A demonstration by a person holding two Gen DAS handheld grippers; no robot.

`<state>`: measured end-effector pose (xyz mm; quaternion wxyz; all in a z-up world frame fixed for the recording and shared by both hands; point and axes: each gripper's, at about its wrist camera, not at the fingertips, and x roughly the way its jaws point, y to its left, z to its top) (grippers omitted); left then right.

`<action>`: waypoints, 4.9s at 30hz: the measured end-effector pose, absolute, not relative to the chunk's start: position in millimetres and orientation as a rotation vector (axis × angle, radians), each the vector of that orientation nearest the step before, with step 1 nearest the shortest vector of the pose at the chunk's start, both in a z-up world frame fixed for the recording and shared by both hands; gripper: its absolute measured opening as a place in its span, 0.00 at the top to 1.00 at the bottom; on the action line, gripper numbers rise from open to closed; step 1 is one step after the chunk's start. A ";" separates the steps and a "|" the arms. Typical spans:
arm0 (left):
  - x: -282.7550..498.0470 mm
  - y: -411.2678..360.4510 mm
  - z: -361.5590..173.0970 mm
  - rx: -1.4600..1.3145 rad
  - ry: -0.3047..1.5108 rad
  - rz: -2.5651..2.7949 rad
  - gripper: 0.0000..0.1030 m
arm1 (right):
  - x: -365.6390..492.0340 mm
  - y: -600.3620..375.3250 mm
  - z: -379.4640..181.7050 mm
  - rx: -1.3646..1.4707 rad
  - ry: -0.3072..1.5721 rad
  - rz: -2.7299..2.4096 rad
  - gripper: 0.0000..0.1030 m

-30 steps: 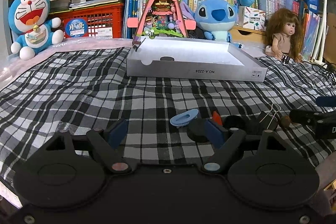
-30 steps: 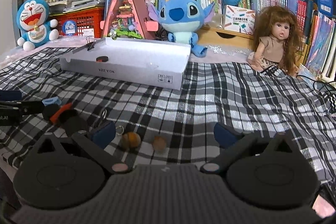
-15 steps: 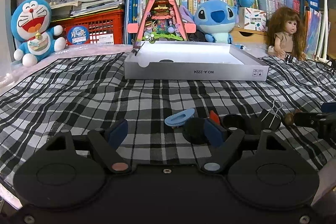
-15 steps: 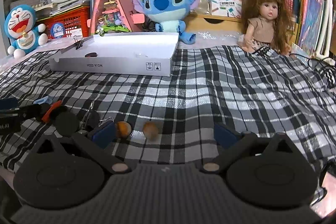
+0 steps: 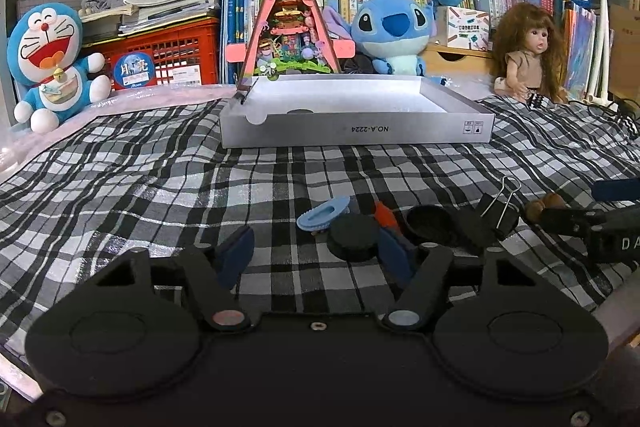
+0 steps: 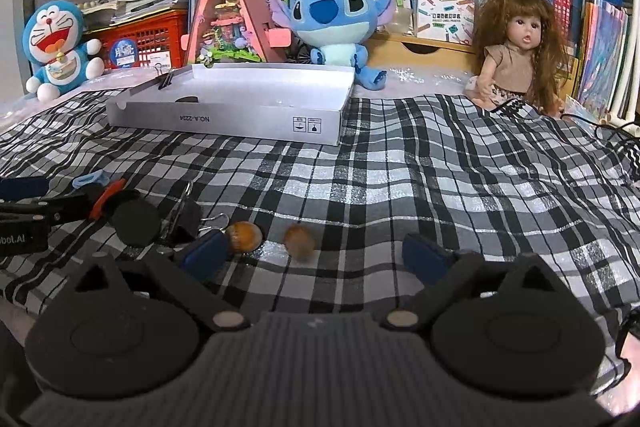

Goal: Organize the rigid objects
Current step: 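Grasp another black disc with the left gripper while the right grasps a brown ball, then carry the black disc and brown ball over the white box with both grippers, then open the left gripper to drop the disc while the right releases the ball into the box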

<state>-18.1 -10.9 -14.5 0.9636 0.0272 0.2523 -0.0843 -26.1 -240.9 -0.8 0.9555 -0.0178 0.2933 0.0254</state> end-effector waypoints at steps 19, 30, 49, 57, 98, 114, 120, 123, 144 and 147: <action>-16.2 -17.9 -8.2 0.055 0.519 -0.195 0.64 | -27.3 -237.6 -0.2 -0.014 0.582 0.059 0.29; -12.2 -20.6 -12.9 0.062 0.534 -0.207 0.67 | -26.7 -247.1 0.2 0.032 0.570 0.016 0.48; -6.9 -16.4 -14.6 0.041 0.530 -0.182 0.72 | -38.2 -242.5 5.5 0.014 0.569 0.093 0.67; -1.5 -24.3 -18.1 0.076 0.530 -0.189 0.71 | -29.8 -245.5 0.3 -0.005 0.607 0.051 0.74; 182.8 -6.1 64.7 -0.072 0.659 -0.193 0.71 | 136.4 -251.1 62.2 0.251 0.688 0.089 0.78; 289.0 -25.3 23.5 -0.070 0.802 -0.130 0.71 | 241.8 -226.2 23.3 0.244 0.907 0.066 0.78; 292.1 -33.4 10.3 -0.022 0.804 -0.129 0.71 | 250.2 -219.6 16.1 0.227 0.921 0.070 0.78; 291.6 -36.1 7.1 0.005 0.789 -0.126 0.71 | 252.5 -218.6 13.7 0.223 0.925 0.070 0.78; 246.4 -34.0 39.7 -0.025 0.725 -0.155 0.31 | 223.1 -226.4 39.3 0.209 0.838 0.085 0.38; 229.3 -34.4 46.7 -0.012 0.703 -0.166 0.26 | 209.1 -228.5 48.0 0.199 0.812 0.101 0.32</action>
